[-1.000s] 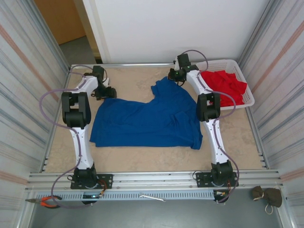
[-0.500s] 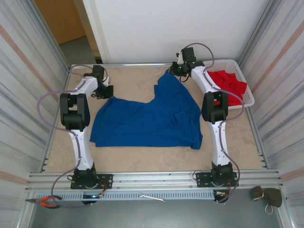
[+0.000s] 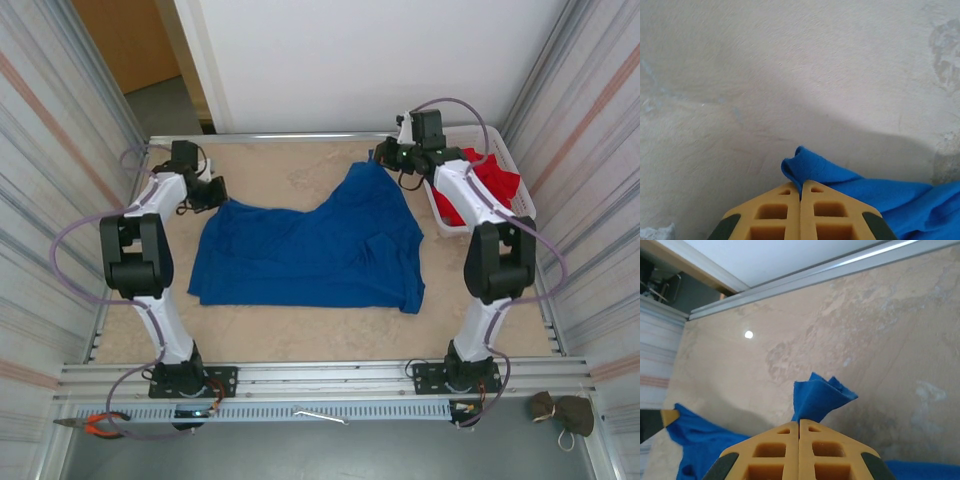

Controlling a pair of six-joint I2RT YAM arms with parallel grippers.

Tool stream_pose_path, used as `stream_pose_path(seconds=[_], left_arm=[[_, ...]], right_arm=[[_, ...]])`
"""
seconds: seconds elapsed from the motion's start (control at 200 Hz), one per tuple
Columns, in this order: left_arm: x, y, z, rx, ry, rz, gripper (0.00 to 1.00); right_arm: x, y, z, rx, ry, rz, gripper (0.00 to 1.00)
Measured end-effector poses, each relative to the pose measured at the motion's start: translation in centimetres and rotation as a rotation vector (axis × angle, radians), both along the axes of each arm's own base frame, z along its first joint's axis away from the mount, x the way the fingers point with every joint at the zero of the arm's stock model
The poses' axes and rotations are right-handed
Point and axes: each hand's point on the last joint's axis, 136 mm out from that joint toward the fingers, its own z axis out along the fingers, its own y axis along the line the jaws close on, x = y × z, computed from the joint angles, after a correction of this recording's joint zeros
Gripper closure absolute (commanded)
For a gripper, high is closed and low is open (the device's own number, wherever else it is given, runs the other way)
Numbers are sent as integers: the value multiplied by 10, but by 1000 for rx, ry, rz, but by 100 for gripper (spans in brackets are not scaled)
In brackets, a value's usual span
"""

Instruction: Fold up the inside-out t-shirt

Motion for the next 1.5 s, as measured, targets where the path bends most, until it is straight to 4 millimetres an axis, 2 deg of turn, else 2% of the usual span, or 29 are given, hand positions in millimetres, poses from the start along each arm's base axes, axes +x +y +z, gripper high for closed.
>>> stream_pose_path(seconds=[0.15,0.271,0.491,0.591,0.756,0.872,0.962,0.992,1.012,1.017,1.062,1.082,1.107,1.142,1.187,1.313,1.408,1.503], left_arm=[[-3,11,-5,-58,15,48,100],[-8,13,-2,-94,3,72,100],[-34,11,20,-151,-30,123,100],[-52,15,19,-169,-24,169,100],[-87,31,-5,-205,40,275,100],[-108,39,-21,-230,85,338,100],[-121,39,-29,-248,104,366,100],[-126,38,-30,-253,107,372,91],[-128,37,-31,-255,107,375,81],[-129,37,-31,-255,107,375,79],[-135,35,-31,-265,104,381,60],[-138,34,-31,-268,104,384,55],[-141,34,-30,-273,102,388,50],[-145,33,-29,-281,99,398,45],[-148,34,-26,-286,91,409,40],[-148,37,-9,-277,32,416,36],[-142,37,4,-263,-4,406,35],[-131,29,20,-236,-41,362,34]], right_arm=[[-38,-6,16,18,-21,-10,100],[-68,-6,24,22,-38,-8,100],[-129,6,36,23,-72,23,100],[-155,10,32,14,-77,29,100],[-197,15,9,-13,-50,34,100],[-229,14,-19,-45,-9,35,100],[-252,4,-46,-66,34,8,100],[-259,0,-54,-73,48,-4,100],[-263,-4,-59,-80,55,-16,92],[-264,-5,-61,-81,59,-18,85],[-274,-14,-73,-88,86,-50,52],[-278,-19,-78,-94,99,-63,43],[-282,-25,-83,-103,112,-81,36],[-287,-32,-88,-115,129,-108,32],[-291,-41,-89,-129,136,-138,31],[-290,-54,-83,-141,141,-187,34],[-274,-58,-72,-150,157,-199,34],[-249,-46,-70,-158,197,-157,34]])
